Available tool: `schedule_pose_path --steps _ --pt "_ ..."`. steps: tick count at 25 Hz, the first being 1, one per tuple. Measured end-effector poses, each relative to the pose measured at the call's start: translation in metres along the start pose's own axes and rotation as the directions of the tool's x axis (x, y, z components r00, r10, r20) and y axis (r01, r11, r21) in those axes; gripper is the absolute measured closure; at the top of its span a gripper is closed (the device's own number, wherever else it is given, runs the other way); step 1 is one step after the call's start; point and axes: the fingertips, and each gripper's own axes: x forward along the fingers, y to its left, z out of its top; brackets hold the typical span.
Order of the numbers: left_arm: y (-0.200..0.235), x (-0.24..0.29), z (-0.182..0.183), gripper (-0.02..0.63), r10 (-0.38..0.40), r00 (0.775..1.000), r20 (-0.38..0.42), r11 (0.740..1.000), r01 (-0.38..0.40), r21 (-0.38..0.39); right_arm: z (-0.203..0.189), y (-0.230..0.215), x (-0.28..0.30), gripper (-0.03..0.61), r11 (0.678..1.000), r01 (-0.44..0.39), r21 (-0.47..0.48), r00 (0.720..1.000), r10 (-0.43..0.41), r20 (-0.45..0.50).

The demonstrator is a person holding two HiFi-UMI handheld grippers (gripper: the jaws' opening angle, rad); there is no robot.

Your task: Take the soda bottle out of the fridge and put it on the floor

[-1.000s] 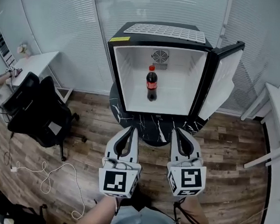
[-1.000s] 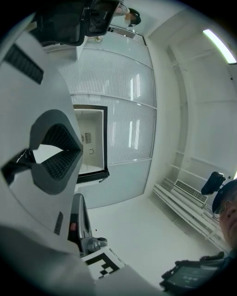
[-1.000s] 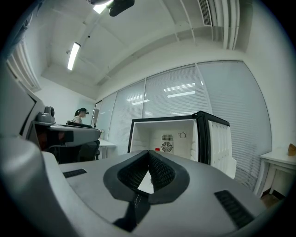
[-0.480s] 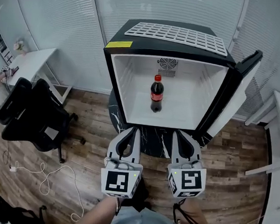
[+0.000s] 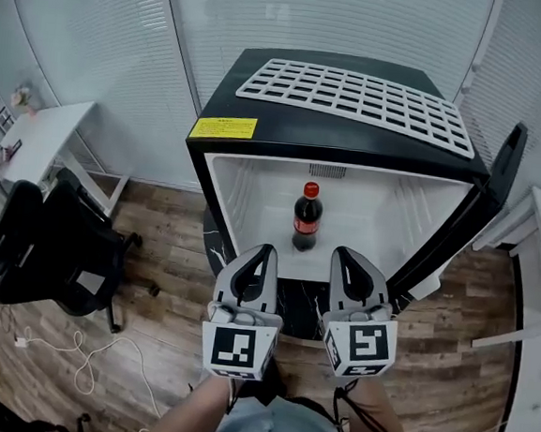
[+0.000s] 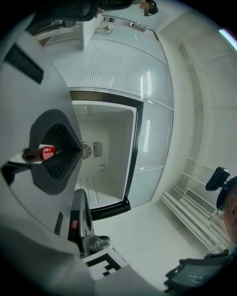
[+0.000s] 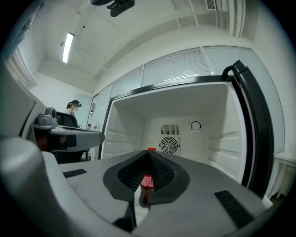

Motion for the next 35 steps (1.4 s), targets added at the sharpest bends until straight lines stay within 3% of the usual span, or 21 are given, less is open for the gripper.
schedule_pose_path --steps 10,13,21,25,26,30,35 --pt "0.007 0.04 -0.009 0.603 0.008 1.0 0.006 1.0 -0.008 0.017 0.011 -0.016 0.035 0.561 1.0 -0.002 -0.015 0.999 0.003 0.045" --pt "0.005 0.044 -0.024 0.602 0.029 1.0 0.009 1.0 -0.029 0.005 -0.01 -0.016 0.042 0.56 0.999 -0.043 -0.02 0.998 0.044 0.036" --pt "0.011 0.059 -0.107 0.603 0.095 0.995 0.012 0.995 -0.095 -0.003 -0.091 -0.009 0.058 0.56 0.993 -0.117 -0.004 0.993 0.117 0.014" --pt "0.009 0.063 -0.119 0.603 0.105 0.995 0.001 0.994 -0.105 0.009 -0.087 -0.013 0.059 0.56 0.993 -0.12 0.009 0.992 0.12 0.041" --pt "0.009 0.064 -0.118 0.603 0.109 0.994 -0.001 0.994 -0.109 0.011 -0.081 -0.014 0.06 0.545 0.991 -0.135 0.016 0.99 0.134 0.047" --pt "0.014 0.072 -0.111 0.603 0.122 0.993 0.002 0.993 -0.122 0.006 -0.06 -0.007 0.069 0.298 0.975 -0.219 0.025 0.974 0.217 0.057" --pt "0.015 0.08 -0.111 0.603 0.13 0.992 0.008 0.992 -0.13 0.007 -0.051 -0.009 0.088 0.265 0.969 -0.247 -0.009 0.968 0.247 0.036"
